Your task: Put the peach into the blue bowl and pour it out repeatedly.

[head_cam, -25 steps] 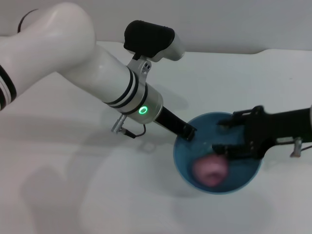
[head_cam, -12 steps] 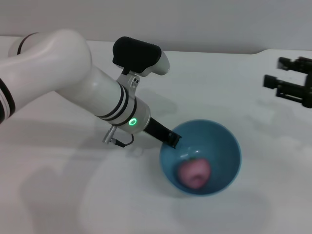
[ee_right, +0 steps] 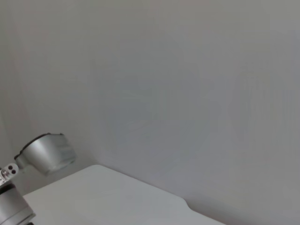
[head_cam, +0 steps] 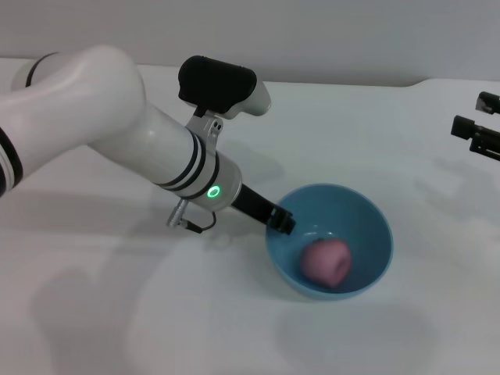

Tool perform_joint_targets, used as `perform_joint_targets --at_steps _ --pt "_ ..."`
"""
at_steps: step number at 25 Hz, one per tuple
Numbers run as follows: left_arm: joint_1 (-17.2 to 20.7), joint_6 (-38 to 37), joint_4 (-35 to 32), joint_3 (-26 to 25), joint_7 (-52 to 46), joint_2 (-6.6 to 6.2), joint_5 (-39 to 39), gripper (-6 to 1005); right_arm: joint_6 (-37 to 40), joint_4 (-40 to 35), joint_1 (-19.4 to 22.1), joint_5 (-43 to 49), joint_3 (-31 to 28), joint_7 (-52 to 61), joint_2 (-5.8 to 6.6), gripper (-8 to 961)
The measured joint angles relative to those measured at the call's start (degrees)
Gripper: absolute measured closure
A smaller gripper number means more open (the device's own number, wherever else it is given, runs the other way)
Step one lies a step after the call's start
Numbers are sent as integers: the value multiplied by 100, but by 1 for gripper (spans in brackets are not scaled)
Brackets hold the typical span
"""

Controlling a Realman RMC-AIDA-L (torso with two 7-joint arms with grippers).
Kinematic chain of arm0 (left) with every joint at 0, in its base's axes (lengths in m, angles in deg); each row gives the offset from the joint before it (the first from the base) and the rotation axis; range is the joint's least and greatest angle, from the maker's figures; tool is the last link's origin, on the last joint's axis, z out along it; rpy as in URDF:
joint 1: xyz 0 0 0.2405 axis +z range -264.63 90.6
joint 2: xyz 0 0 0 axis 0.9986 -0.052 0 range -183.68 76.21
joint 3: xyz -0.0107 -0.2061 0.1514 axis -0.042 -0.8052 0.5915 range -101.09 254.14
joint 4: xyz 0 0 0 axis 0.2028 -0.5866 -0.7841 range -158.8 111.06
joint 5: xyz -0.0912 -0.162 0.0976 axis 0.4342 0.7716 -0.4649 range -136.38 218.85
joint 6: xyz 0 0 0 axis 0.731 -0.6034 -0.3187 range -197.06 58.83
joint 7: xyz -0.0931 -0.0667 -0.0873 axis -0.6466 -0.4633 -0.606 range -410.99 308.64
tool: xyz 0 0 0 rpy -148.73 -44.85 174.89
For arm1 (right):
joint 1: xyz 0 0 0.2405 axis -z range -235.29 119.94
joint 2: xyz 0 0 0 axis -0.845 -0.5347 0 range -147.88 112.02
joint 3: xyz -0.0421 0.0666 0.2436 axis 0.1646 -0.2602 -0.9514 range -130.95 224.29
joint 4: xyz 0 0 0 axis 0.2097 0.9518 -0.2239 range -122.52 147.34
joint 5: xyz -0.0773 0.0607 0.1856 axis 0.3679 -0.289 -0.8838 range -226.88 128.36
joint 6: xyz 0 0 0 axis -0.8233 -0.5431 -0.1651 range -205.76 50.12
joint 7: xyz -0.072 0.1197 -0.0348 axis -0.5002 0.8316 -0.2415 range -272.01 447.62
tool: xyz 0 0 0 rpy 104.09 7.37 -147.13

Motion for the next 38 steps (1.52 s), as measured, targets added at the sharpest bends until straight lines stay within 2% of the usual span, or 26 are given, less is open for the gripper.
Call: perform_joint_targets --at_steps 4,7,12,13,15,19,20,21,22,23,24,27,31,34,36,37,38 --pt "1 -5 -89 -55 -5 -7 84 748 -18 74 -24 -3 -2 -25 11 294" --pt "30 -60 -143 -316 9 -35 217 692 -34 121 -39 -25 -7 -73 13 294" --pt "331 -232 -186 -1502 264 -59 627 600 -56 472 -139 -298 -27 -79 36 295" --pt "420 -265 -213 -1710 470 -60 837 581 -79 548 -177 -325 -44 -79 38 295" --pt "637 -335 -251 -2128 978 -64 1362 347 -139 670 -234 -350 -92 -79 39 295" --pt "1199 -579 -45 -2909 2498 -66 3211 322 -234 1144 -347 -721 -222 -73 52 295" --pt "1199 -579 -45 -2909 2498 -66 3211 315 -232 1298 -363 -893 -258 -60 58 295" --pt "1332 -735 119 -3116 2984 -66 3753 309 -218 1469 -371 -1124 -300 -57 66 295" --pt "1499 -1202 574 -3497 3928 -66 4675 310 -212 1605 -371 -1334 -336 -58 67 294" --pt "1527 -1348 711 -3606 4150 -66 4873 310 -204 1964 -357 -1899 -475 -64 67 294" --pt "1574 -1720 1082 -3883 4678 -67 5332 311 -204 1964 -357 -1899 -475 -64 67 294" --pt "1657 -2450 1944 -4641 5694 -69 5996 312 -163 2593 -319 -2774 -782 -76 75 294" --pt "1837 -3075 2893 -5582 7607 -33 6466 312 -79 3282 -214 -3460 -1192 -82 101 294" --pt "1889 -3508 3687 -5929 9429 -9 6781 312 -93 3822 -160 -3871 -1666 -228 75 294" --pt "1892 -3743 4114 -6115 10795 0 6858 311 -73 4115 -119 -4092 -1915 -707 55 294" --pt "1898 -3802 4270 -6190 11375 9 6864 311 -51 4321 -78 -4259 -2006 -1674 20 294" --pt "1905 -3867 4541 -6318 12358 19 6874 311 -36 4409 -70 -4313 -2017 -2185 4 295"
